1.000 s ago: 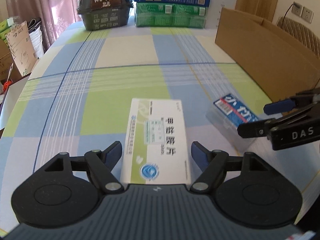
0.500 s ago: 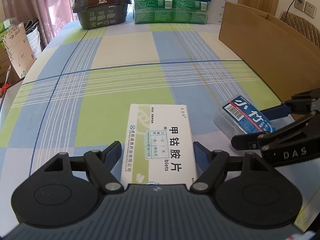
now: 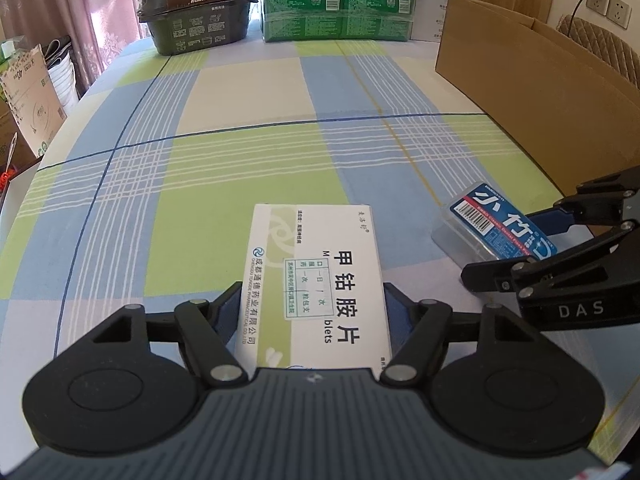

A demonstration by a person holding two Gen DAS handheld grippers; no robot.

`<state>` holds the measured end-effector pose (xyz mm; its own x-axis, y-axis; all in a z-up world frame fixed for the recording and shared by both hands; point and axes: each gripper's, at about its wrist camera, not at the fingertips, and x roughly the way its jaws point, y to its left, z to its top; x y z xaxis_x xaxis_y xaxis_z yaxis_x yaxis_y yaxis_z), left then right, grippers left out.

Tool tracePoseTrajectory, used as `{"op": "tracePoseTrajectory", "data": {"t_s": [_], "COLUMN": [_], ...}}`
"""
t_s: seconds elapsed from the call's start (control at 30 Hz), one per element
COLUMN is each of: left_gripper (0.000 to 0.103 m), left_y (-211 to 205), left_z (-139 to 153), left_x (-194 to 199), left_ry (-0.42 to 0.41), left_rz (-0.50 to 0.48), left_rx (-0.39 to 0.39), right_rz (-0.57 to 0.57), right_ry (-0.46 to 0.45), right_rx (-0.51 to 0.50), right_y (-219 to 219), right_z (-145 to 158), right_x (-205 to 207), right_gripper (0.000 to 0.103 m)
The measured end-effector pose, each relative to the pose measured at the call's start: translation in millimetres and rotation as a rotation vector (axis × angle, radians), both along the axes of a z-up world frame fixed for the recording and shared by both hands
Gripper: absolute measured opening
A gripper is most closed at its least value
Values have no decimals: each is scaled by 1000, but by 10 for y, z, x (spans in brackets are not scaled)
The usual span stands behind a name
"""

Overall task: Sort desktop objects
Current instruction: 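Lift the medicine box and toothpick case and carry both over the cardboard box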

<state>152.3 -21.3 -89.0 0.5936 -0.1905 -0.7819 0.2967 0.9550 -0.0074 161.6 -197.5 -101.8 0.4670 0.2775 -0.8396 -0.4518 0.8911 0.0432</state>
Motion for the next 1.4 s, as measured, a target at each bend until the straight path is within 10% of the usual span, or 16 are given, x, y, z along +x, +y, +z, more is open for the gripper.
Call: {"op": "tracePoseTrajectory", "data": {"t_s": [0.9,1.4], "left_gripper": [67,67], "left_y": [75,88], "left_z": [117,690], "left_x": [-55,-307], "left_ry": [-26,-95], "left_rz": [41,92], "left_rx": [-15,-102], "right_rz": [-70,-98], "right_ry": [-35,-148], "right_rx": [36,105], "right_y": [-133,-332], "right_z": [88,779], "right_x": [-19,-290], "right_gripper": [54,54]}}
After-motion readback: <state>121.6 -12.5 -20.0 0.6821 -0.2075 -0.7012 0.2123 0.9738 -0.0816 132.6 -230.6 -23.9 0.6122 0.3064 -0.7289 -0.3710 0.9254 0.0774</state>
